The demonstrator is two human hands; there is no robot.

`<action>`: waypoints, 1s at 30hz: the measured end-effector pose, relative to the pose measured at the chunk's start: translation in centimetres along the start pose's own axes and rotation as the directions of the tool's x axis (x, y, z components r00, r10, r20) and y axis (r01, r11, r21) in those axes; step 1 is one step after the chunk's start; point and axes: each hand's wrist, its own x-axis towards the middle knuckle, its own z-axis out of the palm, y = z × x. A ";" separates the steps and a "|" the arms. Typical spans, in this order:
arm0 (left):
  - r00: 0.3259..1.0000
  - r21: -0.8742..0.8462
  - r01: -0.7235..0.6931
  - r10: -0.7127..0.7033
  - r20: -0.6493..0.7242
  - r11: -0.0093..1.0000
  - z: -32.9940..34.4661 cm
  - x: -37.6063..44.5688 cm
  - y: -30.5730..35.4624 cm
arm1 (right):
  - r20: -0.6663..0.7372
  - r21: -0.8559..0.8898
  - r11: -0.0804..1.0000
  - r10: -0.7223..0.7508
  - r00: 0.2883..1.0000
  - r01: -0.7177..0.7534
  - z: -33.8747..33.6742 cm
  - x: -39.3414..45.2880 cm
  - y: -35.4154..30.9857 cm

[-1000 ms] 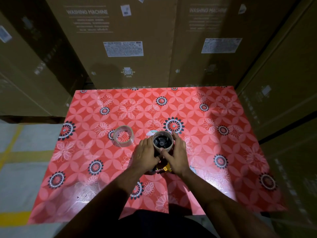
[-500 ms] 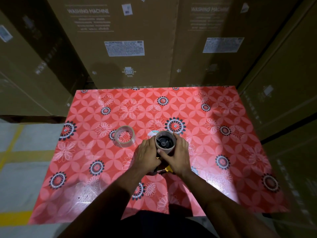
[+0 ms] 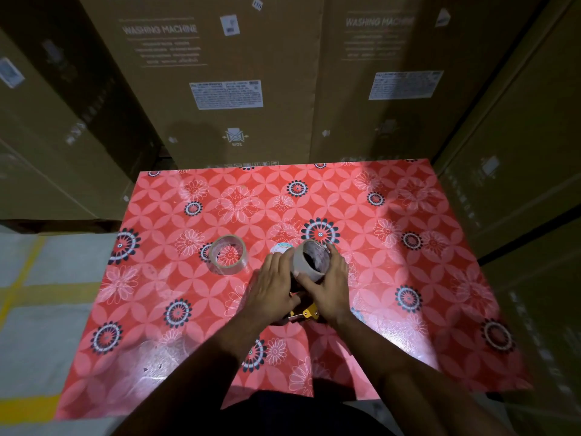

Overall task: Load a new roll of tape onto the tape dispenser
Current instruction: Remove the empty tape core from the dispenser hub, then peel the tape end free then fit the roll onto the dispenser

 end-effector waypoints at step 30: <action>0.987 0.090 -0.077 0.089 -0.133 0.993 0.1 -7.8 -0.7 | -0.105 -0.256 0.961 0.082 0.991 -0.107 -7.3 3.5 4.6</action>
